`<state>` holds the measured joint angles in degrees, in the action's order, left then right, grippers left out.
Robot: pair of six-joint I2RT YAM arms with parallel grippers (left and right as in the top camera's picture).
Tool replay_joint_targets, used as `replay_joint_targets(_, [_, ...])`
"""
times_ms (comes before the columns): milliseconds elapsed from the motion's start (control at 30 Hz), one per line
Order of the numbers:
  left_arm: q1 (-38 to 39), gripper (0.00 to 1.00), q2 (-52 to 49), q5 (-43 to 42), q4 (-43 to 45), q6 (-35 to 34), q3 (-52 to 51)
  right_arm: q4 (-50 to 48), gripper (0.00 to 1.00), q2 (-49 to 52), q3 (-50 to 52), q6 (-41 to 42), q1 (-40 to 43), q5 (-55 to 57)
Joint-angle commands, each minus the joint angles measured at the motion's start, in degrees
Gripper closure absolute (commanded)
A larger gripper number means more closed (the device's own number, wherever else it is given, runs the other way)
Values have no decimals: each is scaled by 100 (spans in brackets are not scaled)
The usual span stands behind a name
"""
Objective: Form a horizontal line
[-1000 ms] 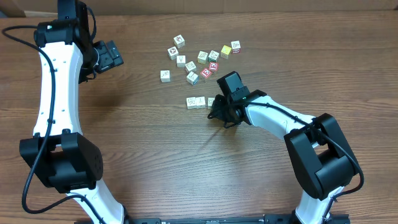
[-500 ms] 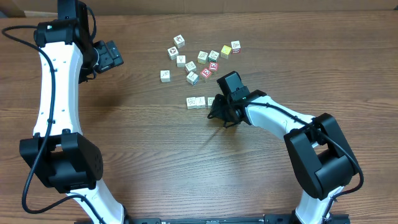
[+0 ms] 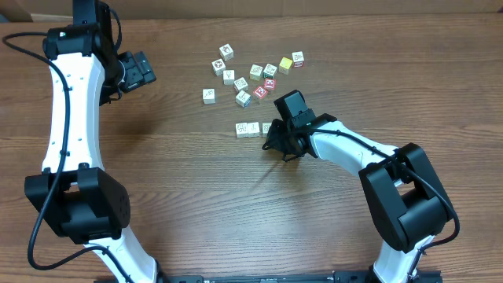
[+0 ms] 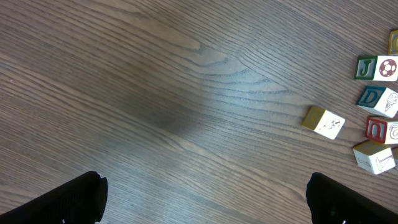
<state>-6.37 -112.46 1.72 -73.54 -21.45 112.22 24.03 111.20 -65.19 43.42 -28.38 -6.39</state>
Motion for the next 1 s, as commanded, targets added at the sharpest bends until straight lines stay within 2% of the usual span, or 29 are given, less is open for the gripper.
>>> replay_joint_targets(0, [66,0,26,-24,9,-42,37,92,96,125,107,-35,-7,114])
replay_joint_targets(500, [66,0,26,-24,9,-42,37,70,96,125,107,-35,-59,-120])
replay_joint_targets(667, [66,0,26,-24,9,-42,37,68,92,125,107,-35,-59,-122])
replay_joint_targets(767, [66,0,26,-24,9,-42,37,72,96,125,107,-35,-59,-125])
replay_joint_targets(967, [66,0,26,-24,9,-42,37,157,96,125,107,-33,-59,-146])
